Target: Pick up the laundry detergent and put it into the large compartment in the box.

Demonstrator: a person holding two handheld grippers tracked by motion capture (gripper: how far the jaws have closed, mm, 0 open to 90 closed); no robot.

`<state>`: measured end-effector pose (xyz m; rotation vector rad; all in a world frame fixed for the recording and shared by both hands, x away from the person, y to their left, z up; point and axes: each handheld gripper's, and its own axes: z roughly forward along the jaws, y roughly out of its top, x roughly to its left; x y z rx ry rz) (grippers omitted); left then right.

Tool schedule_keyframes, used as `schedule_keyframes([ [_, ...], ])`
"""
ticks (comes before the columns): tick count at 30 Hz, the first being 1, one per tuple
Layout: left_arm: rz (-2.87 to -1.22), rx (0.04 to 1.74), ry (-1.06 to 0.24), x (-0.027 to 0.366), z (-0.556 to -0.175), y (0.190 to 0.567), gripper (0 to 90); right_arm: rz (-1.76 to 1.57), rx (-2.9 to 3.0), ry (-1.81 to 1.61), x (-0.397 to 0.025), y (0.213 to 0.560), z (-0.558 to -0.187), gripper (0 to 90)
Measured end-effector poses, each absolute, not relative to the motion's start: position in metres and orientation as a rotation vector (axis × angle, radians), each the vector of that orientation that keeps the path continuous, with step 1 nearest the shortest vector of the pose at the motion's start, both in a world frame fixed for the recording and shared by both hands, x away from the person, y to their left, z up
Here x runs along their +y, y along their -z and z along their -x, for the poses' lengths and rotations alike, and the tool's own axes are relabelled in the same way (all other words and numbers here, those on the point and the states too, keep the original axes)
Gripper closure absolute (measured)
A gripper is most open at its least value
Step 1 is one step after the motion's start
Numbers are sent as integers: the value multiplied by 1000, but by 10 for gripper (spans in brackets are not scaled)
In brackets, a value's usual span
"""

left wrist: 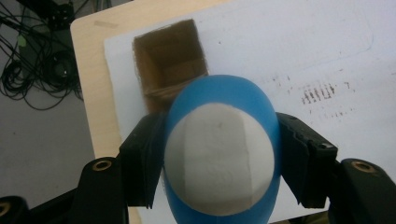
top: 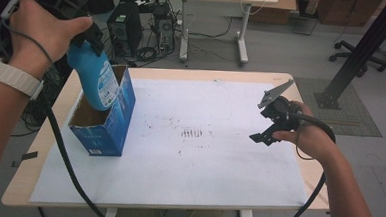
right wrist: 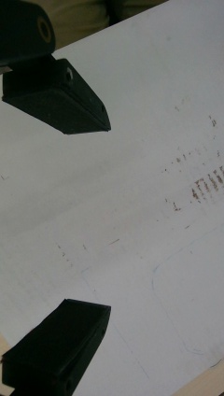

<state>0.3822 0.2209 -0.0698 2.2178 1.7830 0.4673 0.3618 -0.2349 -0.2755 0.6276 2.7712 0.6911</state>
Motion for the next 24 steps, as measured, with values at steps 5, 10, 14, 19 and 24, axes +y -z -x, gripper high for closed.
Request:
schedule_keyframes([
  [5, -2210, 1819, -477, 227, -384, 72, 378, -624, 2769, -694, -234, 275, -362, 104],
  [10, -2191, 1851, -480, 233, -387, 78, 378, -620, 2769, -695, -233, 275, -362, 104],
  [14, -2178, 1866, -481, 238, -388, 81, 378, -624, 2767, -697, -233, 275, -362, 104],
  [19, -2171, 1886, -503, 241, -389, 86, 378, -624, 2767, -702, -233, 275, -361, 104],
  [24, -2166, 1898, -504, 244, -391, 93, 378, -624, 2768, -698, -233, 275, -361, 104],
])
